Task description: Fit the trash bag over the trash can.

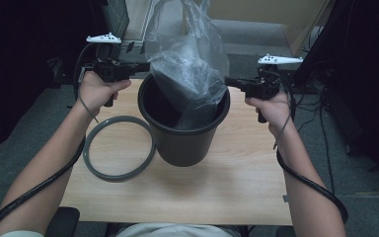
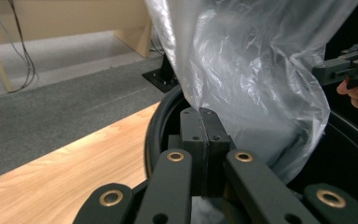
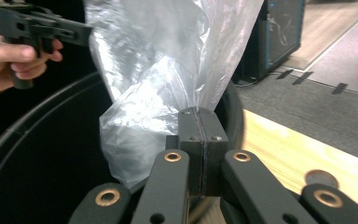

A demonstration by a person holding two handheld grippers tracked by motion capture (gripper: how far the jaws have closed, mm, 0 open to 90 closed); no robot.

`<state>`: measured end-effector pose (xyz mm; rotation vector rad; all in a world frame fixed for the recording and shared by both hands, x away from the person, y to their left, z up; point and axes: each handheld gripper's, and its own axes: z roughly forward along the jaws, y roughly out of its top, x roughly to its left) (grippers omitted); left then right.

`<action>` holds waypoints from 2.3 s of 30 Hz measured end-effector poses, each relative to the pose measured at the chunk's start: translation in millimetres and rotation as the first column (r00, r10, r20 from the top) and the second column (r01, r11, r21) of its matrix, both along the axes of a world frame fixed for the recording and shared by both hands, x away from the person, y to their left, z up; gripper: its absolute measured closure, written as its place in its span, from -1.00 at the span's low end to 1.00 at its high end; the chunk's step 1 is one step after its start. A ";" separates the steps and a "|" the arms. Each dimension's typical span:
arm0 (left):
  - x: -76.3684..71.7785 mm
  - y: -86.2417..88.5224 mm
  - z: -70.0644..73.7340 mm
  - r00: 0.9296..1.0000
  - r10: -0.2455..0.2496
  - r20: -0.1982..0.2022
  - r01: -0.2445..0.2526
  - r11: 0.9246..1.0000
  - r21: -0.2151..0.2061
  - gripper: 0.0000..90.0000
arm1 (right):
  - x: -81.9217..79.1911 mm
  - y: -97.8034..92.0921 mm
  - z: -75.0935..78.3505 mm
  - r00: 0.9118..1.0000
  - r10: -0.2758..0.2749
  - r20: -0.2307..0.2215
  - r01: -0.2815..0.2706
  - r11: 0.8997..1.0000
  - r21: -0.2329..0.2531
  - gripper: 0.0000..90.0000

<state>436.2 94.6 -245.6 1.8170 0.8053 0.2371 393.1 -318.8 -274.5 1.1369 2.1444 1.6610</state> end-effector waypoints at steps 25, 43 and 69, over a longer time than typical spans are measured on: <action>-19.7 58.3 -19.0 1.000 0.006 0.007 -0.005 0.996 -0.091 0.81 | -20.0 -38.7 -16.9 0.998 -0.041 0.045 0.041 0.999 -0.005 0.73; 12.8 23.8 -13.7 1.000 0.001 0.026 0.000 0.999 -0.037 0.14 | -4.0 -37.4 6.7 0.994 -0.060 0.091 0.054 0.997 0.061 0.03; 14.9 21.8 -3.8 0.998 -0.039 0.053 0.041 0.998 -0.038 1.00 | 16.2 -10.2 10.9 0.996 0.037 0.078 -0.033 0.998 -0.047 1.00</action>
